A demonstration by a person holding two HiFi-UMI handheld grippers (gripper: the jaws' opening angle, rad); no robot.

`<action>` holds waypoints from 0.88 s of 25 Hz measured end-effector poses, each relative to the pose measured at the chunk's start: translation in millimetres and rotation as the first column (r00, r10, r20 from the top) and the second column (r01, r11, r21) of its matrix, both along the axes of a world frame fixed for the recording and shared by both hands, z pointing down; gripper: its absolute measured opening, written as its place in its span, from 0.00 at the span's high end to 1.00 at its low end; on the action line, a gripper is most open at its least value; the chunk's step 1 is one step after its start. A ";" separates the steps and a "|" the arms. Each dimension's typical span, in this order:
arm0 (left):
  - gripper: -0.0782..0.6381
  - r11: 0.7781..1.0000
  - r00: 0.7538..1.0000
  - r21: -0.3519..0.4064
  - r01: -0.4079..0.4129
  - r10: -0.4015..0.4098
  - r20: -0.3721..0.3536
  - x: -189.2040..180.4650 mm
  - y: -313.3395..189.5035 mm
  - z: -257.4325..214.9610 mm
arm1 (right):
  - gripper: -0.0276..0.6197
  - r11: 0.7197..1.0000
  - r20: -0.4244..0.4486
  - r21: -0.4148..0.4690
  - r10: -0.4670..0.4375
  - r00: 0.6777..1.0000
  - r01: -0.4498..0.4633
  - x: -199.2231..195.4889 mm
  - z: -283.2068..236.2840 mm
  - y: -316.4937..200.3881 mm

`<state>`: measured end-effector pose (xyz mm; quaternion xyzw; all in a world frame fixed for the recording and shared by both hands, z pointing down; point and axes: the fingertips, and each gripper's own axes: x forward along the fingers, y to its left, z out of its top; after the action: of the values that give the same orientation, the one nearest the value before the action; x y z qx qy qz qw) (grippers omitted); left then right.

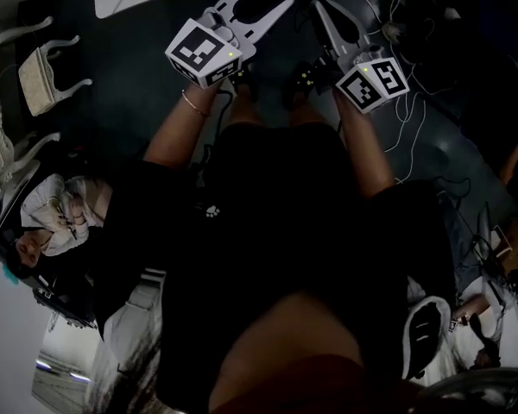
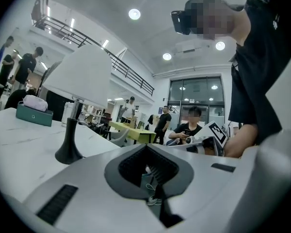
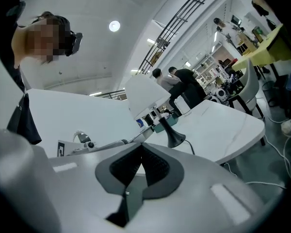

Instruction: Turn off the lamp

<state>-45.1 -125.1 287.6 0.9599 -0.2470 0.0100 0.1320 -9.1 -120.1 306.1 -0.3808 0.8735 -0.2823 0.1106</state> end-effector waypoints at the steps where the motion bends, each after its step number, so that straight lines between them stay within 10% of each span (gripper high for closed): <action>1: 0.88 1.000 1.000 -0.004 0.004 -0.004 -0.005 -5.2 -0.4 -3.0 | 0.95 1.000 0.004 0.002 -0.008 1.000 0.008 -3.6 -2.5 -2.2; 18: 0.88 0.991 0.993 0.064 0.115 -0.116 0.019 -121.0 51.4 -75.7 | 0.95 0.988 0.023 0.080 -0.135 0.991 0.133 -69.6 -54.7 -1.6; 22: 0.88 0.994 0.991 0.092 0.053 -0.064 0.116 -128.8 71.6 -70.9 | 0.95 0.987 0.035 0.079 -0.145 0.989 0.142 -76.8 -55.9 -1.3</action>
<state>-173.9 -53.4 216.7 0.9549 -0.2827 0.0520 0.0745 -86.0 -121.4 250.2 -0.3069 0.9064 -0.2634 0.1222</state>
